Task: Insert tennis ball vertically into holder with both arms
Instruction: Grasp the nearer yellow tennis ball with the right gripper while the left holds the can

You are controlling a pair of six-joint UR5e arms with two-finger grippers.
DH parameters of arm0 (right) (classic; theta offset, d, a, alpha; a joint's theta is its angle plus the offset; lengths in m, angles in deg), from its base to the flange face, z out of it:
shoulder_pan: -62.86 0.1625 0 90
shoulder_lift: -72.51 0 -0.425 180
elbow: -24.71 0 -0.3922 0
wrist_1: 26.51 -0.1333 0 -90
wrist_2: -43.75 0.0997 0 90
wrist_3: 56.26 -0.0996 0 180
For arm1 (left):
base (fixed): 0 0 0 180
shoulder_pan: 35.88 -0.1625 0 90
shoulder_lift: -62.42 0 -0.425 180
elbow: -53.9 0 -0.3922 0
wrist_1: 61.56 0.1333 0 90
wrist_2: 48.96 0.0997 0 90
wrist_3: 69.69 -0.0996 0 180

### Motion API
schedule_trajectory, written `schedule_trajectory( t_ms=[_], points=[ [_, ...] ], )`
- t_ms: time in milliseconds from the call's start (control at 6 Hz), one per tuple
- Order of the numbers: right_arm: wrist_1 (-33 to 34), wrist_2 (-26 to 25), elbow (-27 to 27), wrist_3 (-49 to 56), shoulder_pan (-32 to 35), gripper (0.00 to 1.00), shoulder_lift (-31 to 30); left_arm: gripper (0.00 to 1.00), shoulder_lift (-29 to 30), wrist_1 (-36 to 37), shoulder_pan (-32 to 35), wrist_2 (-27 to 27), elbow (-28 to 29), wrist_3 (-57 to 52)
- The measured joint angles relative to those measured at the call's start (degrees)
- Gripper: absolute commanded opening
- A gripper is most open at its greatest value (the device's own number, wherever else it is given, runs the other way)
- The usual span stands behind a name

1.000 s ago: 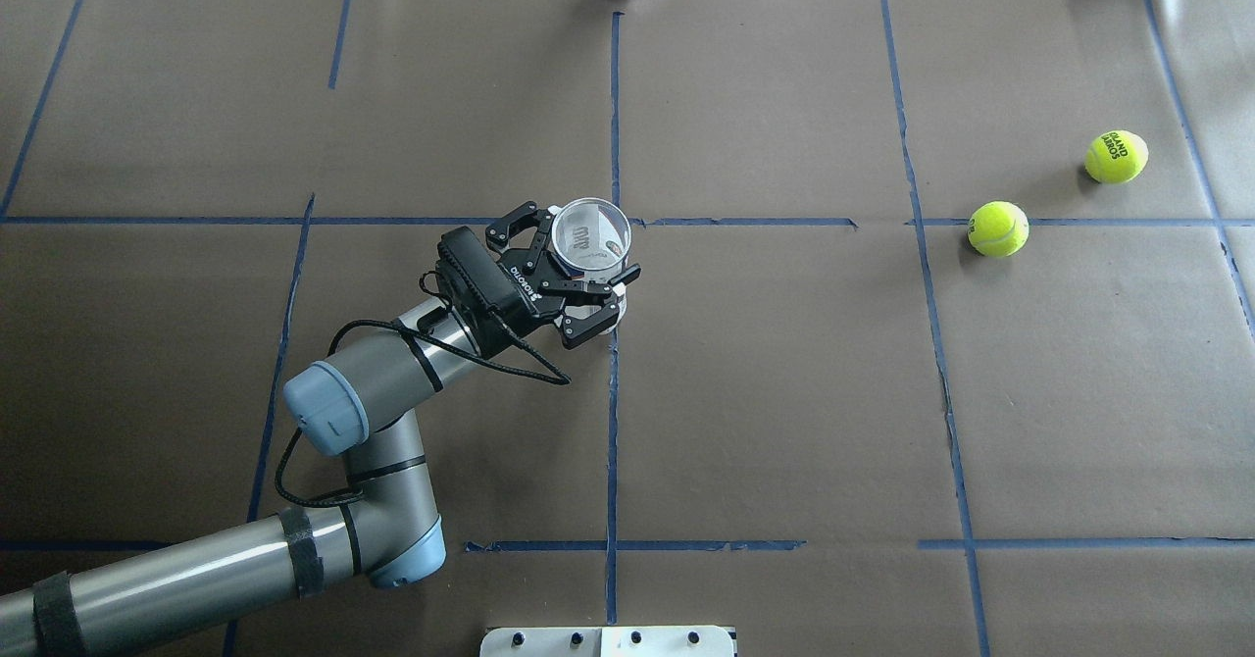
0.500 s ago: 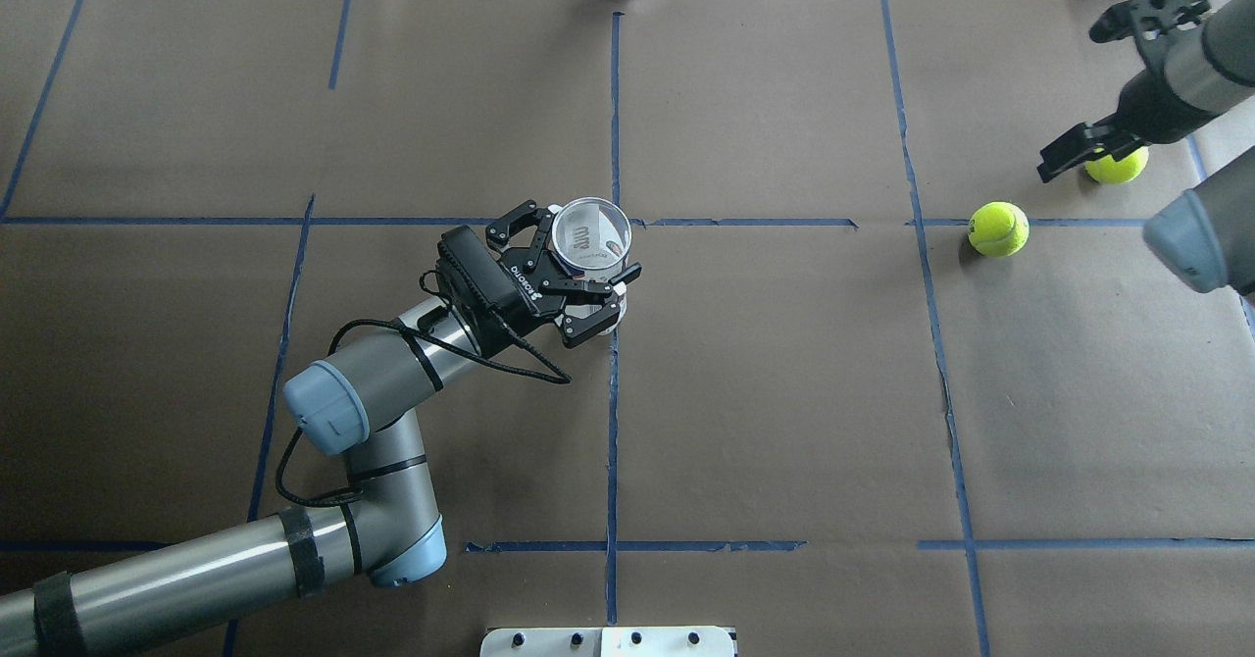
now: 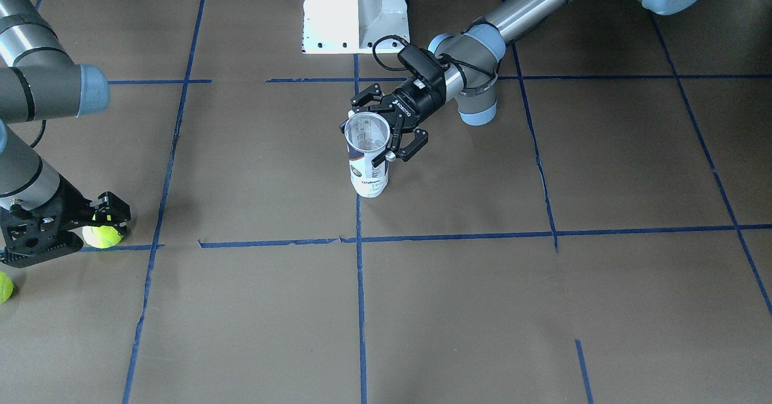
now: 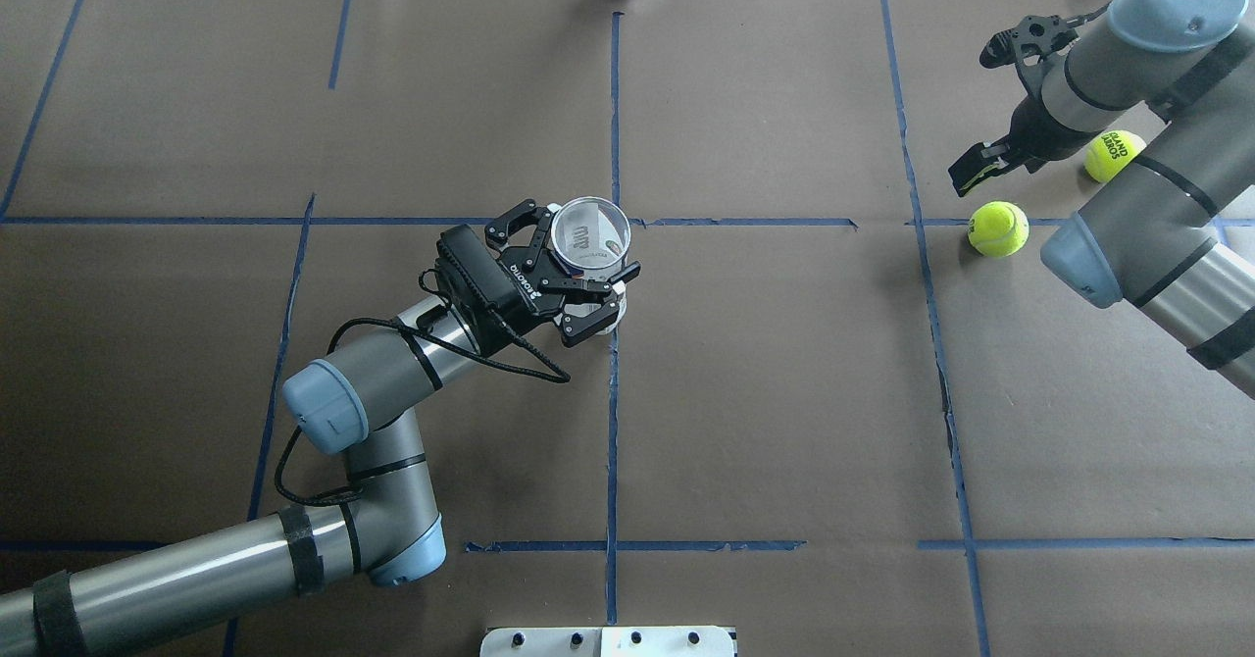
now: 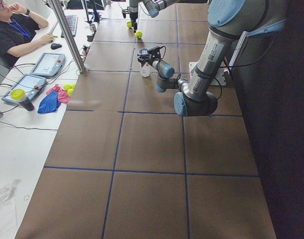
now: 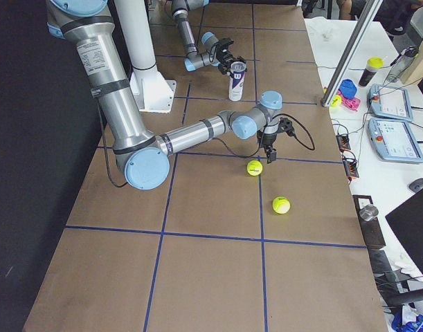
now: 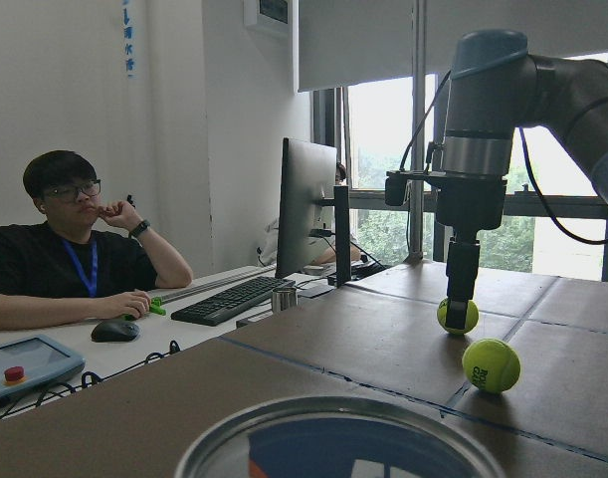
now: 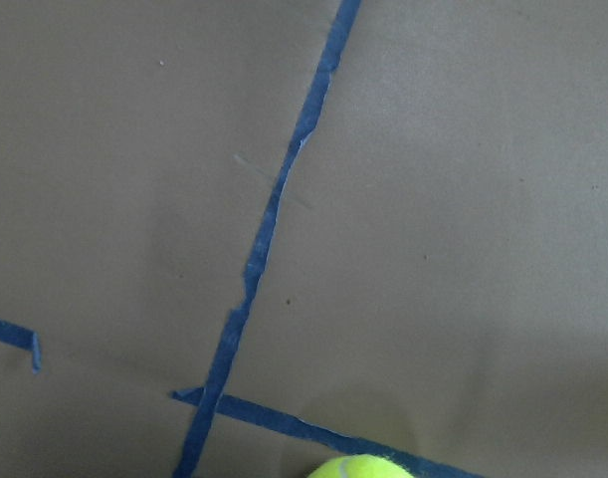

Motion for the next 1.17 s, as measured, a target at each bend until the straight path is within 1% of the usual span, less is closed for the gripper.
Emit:
schedule_trajectory(
  t_ms=[500, 667, 833, 1000, 1167],
  points=[
    [0.0, -2.1, 2.6, 0.5, -2.0, 0.99, -0.5, 0.93, 0.1, 0.1, 0.0, 0.0, 0.0, 0.0],
    [0.0, -2.7, 3.0, 0.5, -2.7, 0.77, -0.8, 0.93, 0.1, 0.1, 0.0, 0.0, 0.0, 0.0],
    [0.0, -3.3, 3.1, 0.5, -3.2, 0.47, -1.4, 0.93, 0.0, 0.1, 0.0, 0.0, 0.0, 0.0],
    [0.1, -3.7, 3.1, 0.6, -3.6, 0.2, -1.7, 0.93, 0.0, 0.0, 0.0, 0.0, 0.0, 0.0],
    [0.1, -3.8, 2.8, 0.6, -3.7, 0.13, -1.8, 0.93, 0.0, 0.0, 0.0, 0.0, 0.0, 0.0]
  ],
)
